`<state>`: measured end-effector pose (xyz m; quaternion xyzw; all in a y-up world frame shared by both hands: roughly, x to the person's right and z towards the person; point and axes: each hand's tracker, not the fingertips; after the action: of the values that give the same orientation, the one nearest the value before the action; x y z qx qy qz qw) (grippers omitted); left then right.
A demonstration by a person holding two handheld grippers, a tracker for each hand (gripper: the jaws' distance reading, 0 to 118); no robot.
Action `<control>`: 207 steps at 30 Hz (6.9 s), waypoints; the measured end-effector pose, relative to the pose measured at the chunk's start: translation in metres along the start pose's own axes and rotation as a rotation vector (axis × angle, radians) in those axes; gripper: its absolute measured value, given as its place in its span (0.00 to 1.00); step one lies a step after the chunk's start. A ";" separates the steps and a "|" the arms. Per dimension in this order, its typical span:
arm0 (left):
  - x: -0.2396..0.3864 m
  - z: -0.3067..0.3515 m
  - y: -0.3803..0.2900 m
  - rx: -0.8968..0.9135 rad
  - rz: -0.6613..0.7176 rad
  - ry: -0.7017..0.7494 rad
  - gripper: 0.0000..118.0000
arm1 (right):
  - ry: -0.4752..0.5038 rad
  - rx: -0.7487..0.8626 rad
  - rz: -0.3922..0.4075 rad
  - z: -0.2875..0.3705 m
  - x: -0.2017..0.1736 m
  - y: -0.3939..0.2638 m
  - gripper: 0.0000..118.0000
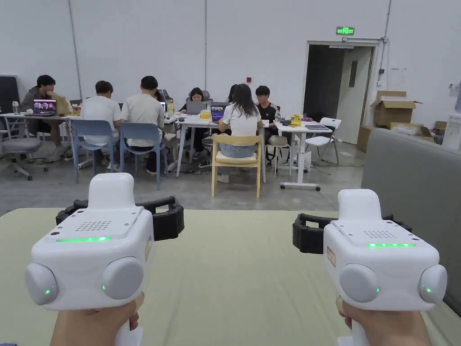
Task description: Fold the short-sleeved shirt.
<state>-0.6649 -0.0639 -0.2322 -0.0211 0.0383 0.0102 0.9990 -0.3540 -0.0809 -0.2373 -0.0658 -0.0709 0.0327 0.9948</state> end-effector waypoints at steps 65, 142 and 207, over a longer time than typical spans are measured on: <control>-0.002 0.002 0.009 0.013 0.006 -0.007 1.00 | 0.001 0.013 0.000 0.003 0.000 0.009 1.00; 0.020 -0.014 -0.013 -0.101 0.039 -0.075 0.00 | -0.035 0.001 -0.014 0.003 0.022 -0.001 0.03; -0.332 -0.128 -0.388 -1.009 0.195 0.322 0.55 | 0.827 -0.372 0.326 -0.009 -0.422 -0.125 0.03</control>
<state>-0.9976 -0.4631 -0.3183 -0.4961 0.1833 0.1168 0.8406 -0.7623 -0.2372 -0.2867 -0.2603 0.3371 0.1460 0.8929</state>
